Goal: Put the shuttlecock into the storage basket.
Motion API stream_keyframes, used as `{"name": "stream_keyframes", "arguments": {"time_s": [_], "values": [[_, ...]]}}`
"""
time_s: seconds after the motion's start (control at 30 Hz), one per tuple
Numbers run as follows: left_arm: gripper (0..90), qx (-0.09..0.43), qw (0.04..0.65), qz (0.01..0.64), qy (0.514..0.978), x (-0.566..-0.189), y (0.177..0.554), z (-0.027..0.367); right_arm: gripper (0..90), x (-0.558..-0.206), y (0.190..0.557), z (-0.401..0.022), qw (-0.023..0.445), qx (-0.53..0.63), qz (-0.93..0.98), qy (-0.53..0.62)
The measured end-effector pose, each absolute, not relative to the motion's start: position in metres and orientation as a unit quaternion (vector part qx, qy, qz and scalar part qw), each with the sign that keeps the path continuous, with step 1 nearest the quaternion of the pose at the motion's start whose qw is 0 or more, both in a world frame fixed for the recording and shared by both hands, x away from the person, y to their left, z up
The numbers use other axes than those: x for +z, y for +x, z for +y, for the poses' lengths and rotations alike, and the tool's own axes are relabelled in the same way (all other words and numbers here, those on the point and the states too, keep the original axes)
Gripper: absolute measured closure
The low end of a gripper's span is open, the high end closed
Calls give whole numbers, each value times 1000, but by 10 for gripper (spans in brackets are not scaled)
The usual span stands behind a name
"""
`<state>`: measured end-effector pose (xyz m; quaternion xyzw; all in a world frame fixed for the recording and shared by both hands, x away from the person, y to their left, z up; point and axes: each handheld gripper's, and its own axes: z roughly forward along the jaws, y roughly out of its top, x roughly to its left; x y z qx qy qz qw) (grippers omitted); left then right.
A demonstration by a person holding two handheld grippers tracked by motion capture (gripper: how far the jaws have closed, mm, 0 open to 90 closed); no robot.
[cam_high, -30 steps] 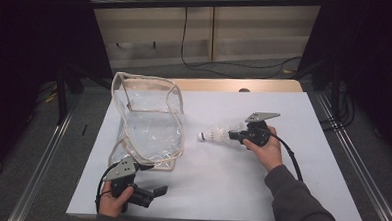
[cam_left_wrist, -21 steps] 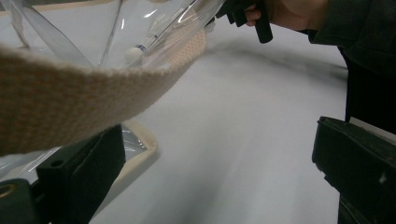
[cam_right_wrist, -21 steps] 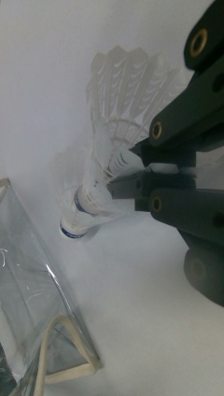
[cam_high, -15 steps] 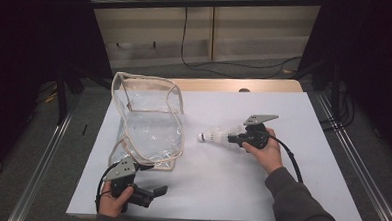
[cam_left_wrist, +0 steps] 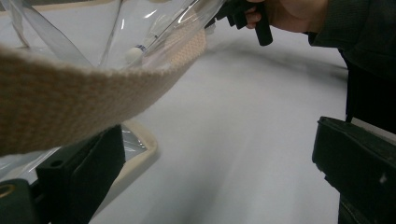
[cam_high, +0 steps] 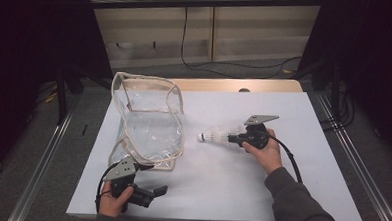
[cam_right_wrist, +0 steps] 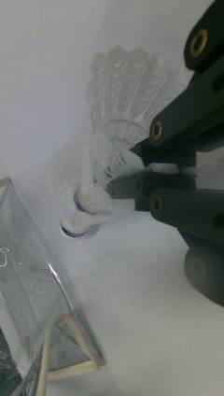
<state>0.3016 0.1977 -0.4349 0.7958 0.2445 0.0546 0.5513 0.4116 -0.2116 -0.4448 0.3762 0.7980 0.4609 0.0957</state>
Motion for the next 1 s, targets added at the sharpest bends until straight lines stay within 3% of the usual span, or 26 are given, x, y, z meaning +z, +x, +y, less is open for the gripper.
{"name": "stream_keyframes", "arguments": {"time_s": [1.0], "values": [[26, 54, 552, 245, 795, -435, 302, 198, 882, -447, 418, -203, 87, 467, 798, 370]]}}
